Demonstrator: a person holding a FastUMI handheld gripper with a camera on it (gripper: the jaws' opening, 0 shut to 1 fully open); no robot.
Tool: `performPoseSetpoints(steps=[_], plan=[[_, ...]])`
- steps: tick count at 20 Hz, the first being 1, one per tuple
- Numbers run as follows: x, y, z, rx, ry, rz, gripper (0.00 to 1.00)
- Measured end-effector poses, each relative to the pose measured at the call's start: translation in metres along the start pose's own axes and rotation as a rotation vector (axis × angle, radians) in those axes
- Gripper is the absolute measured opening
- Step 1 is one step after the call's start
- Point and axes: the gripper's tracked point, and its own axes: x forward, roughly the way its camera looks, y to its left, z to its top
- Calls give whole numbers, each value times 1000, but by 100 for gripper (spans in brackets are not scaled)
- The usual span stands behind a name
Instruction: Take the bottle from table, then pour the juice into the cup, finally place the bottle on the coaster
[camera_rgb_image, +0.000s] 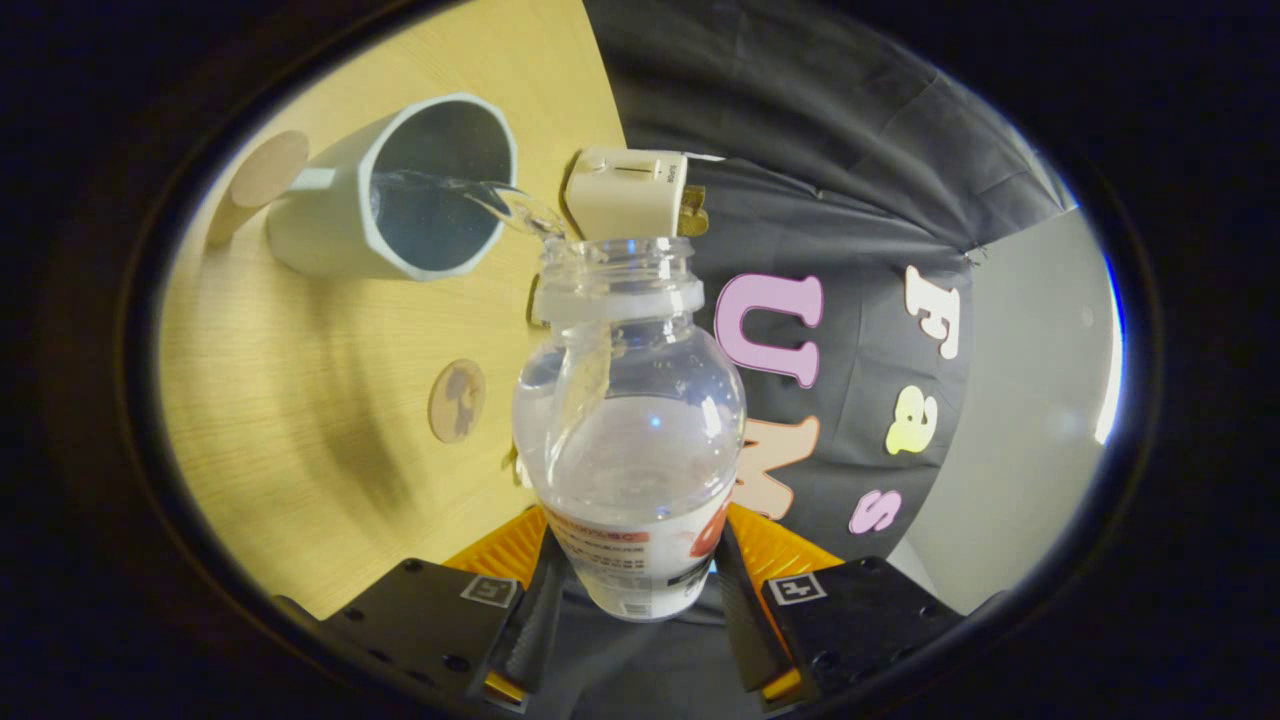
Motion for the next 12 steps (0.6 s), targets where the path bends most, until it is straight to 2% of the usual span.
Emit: performPoseSetpoints(steps=[12], plan=[[7,-21,5,-43,-15,-38,75]])
